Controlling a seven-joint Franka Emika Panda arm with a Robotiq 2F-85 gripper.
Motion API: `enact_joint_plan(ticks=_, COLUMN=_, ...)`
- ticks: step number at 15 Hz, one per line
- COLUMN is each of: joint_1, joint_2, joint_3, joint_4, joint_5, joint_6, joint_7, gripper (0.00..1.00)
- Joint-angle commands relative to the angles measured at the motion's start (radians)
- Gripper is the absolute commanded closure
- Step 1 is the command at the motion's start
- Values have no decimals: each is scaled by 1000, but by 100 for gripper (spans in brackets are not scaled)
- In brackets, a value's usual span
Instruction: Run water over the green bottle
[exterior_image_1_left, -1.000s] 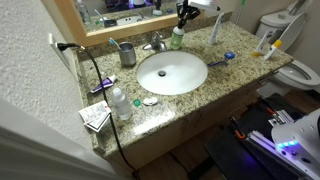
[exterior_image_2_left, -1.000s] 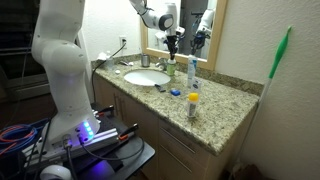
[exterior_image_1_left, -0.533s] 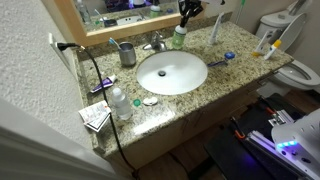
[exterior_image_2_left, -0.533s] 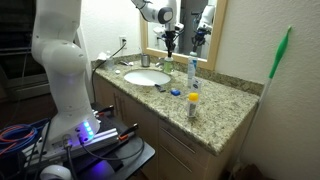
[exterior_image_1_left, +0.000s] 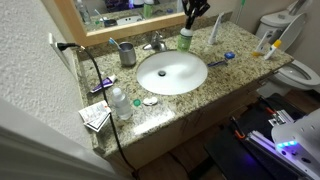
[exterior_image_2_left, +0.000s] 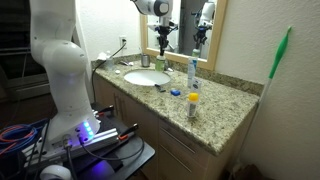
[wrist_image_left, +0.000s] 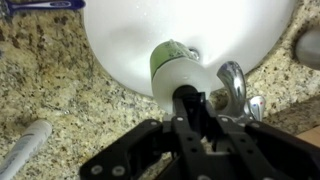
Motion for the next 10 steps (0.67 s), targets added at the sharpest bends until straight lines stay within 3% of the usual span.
enact_joint_plan(ticks=1, joint_1=13, joint_2=0, joint_3=0, joint_4=-68, joint_5=-36, joint_6=29, joint_7=72, gripper=95)
enact_joint_plan(ticks=10, joint_1=23, joint_2=112, joint_3=16, joint_4=-147, joint_5=84, joint_6=275, joint_7=217, gripper=95)
